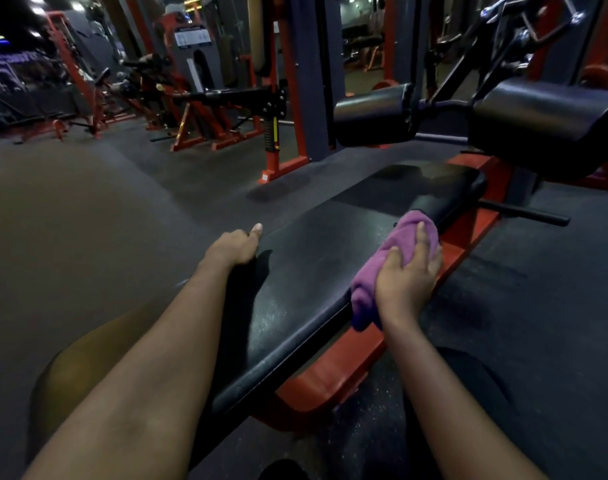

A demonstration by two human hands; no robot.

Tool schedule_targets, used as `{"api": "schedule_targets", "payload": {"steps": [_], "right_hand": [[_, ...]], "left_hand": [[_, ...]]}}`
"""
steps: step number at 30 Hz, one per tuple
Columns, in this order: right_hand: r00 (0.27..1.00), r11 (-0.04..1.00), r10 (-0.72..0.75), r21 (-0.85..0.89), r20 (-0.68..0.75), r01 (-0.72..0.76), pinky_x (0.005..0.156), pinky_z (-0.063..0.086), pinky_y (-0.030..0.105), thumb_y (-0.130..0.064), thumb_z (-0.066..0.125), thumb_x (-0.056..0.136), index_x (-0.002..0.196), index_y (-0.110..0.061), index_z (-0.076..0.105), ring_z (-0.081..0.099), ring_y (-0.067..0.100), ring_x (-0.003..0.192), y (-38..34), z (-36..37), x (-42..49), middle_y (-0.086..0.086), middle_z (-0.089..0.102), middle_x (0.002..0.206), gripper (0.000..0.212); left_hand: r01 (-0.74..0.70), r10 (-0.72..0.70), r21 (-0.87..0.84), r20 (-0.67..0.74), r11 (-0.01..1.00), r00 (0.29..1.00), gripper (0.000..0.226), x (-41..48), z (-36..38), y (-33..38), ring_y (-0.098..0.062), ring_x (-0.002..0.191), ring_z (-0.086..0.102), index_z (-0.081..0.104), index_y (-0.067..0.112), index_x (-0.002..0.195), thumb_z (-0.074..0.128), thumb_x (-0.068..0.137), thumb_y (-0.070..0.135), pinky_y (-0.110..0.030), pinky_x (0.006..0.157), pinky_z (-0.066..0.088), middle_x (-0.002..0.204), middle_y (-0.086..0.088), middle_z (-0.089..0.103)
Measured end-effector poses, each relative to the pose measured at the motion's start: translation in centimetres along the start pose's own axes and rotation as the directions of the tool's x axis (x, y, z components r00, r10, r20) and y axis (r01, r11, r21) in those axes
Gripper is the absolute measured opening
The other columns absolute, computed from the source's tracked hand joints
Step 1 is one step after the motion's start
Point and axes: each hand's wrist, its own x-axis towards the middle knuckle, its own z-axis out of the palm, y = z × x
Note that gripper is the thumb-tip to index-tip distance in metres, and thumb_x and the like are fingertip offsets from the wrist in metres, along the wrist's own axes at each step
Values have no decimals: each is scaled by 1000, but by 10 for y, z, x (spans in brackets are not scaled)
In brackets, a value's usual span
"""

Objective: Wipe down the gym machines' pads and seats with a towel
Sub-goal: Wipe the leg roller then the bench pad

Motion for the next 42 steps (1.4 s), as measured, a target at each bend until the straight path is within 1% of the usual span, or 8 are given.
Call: {"api": "schedule_targets", "payload": {"steps": [2, 6, 14, 20, 27, 31, 34, 42], "right_hand": [[1000, 1000, -6, 5, -28, 6, 117, 30, 37, -26, 55, 102, 157, -40, 33, 29, 36, 148, -3, 3, -12, 8, 8, 170, 61], [986, 986, -167, -6, -1, 167, 116, 31, 39, -29, 57, 100, 156, -43, 33, 29, 34, 148, 9, 9, -61, 6, 7, 170, 63], [997, 998, 68, -13, -38, -68, 112, 36, 39, -28, 54, 101, 155, -43, 36, 40, 39, 140, 0, 5, 69, 5, 17, 167, 59], [997, 997, -80, 22, -9, 80, 120, 30, 44, -29, 52, 103, 158, -44, 29, 28, 33, 150, 19, 3, 7, 6, 9, 170, 61], [998, 998, 41, -51, -40, -43, 114, 36, 41, -28, 51, 102, 155, -42, 35, 36, 37, 144, 12, 7, 117, 7, 16, 167, 57], [997, 1000, 23, 5, -70, -23, 110, 33, 29, -26, 51, 103, 158, -38, 32, 38, 31, 144, 15, 3, 115, 6, 17, 167, 59], [998, 999, -41, 27, -37, 42, 108, 23, 22, -24, 53, 103, 159, -38, 30, 29, 27, 149, 28, 2, 86, 7, 15, 168, 62], [995, 997, 77, -26, -68, -79, 107, 37, 28, -23, 52, 101, 157, -35, 36, 49, 35, 132, 22, -1, 208, 11, 27, 160, 59]], "left_hand": [[1, -1, 17, -9, 1000, 1000, 81, 7, 1, 4, -41, 138, 42, 46, 0, 145, 17, 103, 63, -45, 115, 34, 149, -27, 44], [34, -32, 55, -35, 998, 999, 81, 17, 1, 10, -42, 140, 39, 42, 3, 149, 17, 102, 64, -46, 116, 32, 152, -27, 41], [46, -39, 82, -79, 996, 996, 76, 22, 5, 9, -42, 139, 40, 44, 1, 147, 18, 105, 59, -45, 114, 32, 150, -28, 42], [90, -88, 42, -36, 995, 995, 65, 57, 12, 17, -42, 142, 37, 41, 2, 149, 23, 107, 48, -46, 116, 30, 155, -26, 37], [14, -31, 155, 107, 988, 994, 53, 102, 26, 41, -42, 120, 54, 56, 9, 135, 47, 90, 35, -39, 92, 44, 140, -24, 51], [-32, -3, 215, 162, 976, 987, 44, 107, 27, 58, -38, 111, 57, 64, 6, 128, 52, 90, 27, -33, 83, 42, 134, -21, 56], [-52, 22, 196, 154, 979, 988, 42, 116, 31, 73, -35, 101, 56, 65, 3, 124, 51, 92, 25, -33, 82, 43, 130, -21, 58], [-64, 39, 178, 140, 982, 989, 44, 123, 37, 93, -39, 116, 56, 61, 1, 129, 50, 93, 25, -35, 88, 43, 138, -22, 55]]}}
